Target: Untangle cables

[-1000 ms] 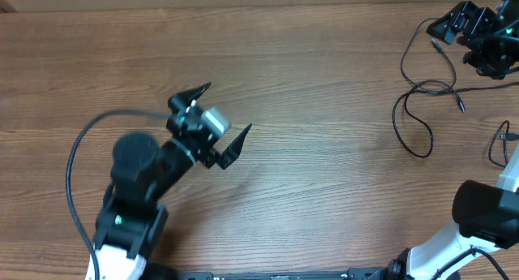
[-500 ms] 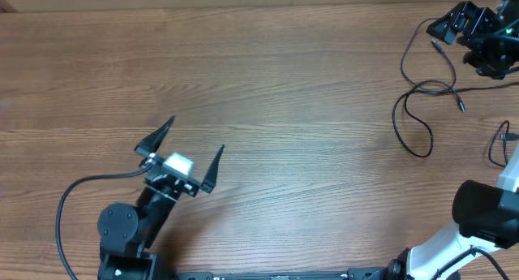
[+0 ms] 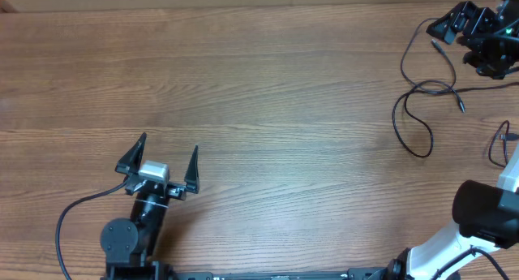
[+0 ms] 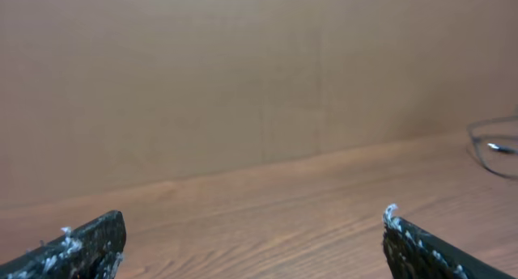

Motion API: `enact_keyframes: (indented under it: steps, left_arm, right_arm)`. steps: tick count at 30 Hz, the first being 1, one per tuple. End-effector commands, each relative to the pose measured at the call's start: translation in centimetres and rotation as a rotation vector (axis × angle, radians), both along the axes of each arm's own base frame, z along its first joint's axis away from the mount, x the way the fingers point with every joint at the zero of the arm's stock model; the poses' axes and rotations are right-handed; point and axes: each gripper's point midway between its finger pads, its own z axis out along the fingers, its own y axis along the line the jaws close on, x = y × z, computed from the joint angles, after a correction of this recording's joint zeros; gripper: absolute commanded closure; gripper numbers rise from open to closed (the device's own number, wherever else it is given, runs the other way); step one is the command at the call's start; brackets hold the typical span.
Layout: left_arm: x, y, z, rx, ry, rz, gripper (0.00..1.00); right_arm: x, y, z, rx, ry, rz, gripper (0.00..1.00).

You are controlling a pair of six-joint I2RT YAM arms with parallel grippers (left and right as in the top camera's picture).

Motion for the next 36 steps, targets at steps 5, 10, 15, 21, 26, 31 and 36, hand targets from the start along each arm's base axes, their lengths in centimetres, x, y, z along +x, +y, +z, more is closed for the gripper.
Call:
enact_keyframes:
  steps: [5, 10, 15, 21, 26, 31, 36]
  left_arm:
    - [-0.1, 2.4, -3.6, -0.111, 0.037, 0.129, 0.0]
    - [-0.3, 3.3, -4.7, -0.112, 0.081, 0.166, 0.0]
    - [-0.9, 3.9, -7.3, -0.097, 0.178, 0.201, 0.0]
    - [-1.0, 4.3, -7.2, -0.017, 0.162, 0.222, 0.0]
    - [-1.0, 4.9, -7.3, -0.023, 0.165, 0.249, 0.0]
    - [-1.0, 4.9, -7.3, -0.022, 0.165, 0.249, 0.0]
    - [-1.0, 4.9, -7.3, -0.022, 0.165, 0.249, 0.0]
  right_arm:
    - [0.0, 0.3, 0.7, 0.004, -0.024, 0.009, 0.0]
    - [0.0, 0.3, 0.7, 0.003, -0.024, 0.008, 0.0]
    - [0.0, 0.3, 0.7, 0.004, -0.024, 0.009, 0.0]
    - [0.0, 0.3, 0.7, 0.004, -0.024, 0.009, 0.0]
    - [0.0, 0.3, 0.7, 0.004, -0.024, 0.009, 0.0]
    - [0.0, 0.3, 0.7, 0.004, -0.024, 0.009, 0.0]
    - [0.0, 0.3, 0.7, 0.004, -0.024, 0.009, 0.0]
